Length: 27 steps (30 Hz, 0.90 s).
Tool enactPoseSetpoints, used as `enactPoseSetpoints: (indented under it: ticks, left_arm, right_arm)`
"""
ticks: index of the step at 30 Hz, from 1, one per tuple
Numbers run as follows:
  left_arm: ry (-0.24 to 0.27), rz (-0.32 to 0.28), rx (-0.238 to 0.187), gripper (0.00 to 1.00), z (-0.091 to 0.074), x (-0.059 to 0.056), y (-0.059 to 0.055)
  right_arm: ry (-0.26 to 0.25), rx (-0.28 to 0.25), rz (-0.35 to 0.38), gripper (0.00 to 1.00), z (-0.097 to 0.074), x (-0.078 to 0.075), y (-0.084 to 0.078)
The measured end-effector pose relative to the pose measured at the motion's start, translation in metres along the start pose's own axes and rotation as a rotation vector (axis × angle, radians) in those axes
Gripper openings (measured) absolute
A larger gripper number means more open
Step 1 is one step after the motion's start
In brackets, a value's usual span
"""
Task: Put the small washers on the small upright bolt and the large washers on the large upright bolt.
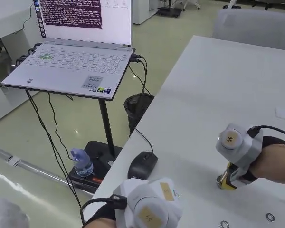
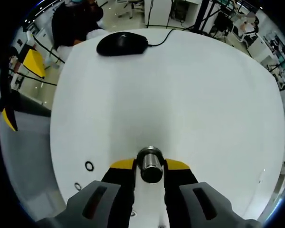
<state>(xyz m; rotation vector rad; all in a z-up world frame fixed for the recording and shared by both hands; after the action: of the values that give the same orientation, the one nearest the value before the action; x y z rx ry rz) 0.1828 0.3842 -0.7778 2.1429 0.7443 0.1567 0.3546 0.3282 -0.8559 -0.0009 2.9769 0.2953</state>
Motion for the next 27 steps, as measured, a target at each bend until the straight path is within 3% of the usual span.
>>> enactPoseSetpoints:
  ticks: [17, 27]
  left_arm:
    - [-0.001, -0.003, -0.003, 0.67, 0.0019, -0.001, 0.001]
    - [0.004, -0.005, -0.003, 0.67, 0.0009, -0.0013, 0.0013]
  right_arm:
    - [0.0, 0.005, 0.011, 0.24, 0.0011, -0.0007, -0.0015]
    - [0.003, -0.031, 0.018, 0.35, -0.0029, -0.0032, 0.0018]
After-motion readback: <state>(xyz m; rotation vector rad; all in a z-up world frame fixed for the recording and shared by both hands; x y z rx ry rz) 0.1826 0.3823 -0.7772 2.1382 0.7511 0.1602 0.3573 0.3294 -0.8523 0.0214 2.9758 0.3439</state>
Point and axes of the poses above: the centre of the closed fingertips' face, and the gripper's own axes: z roughly forward along the fingers, x roughly to its left, y roughly out of its top, the point moved 1 cm from there along -z, roughly backward along the fingers, and after that the axes turned 8 degrees about -y, right-handed, at the moved point
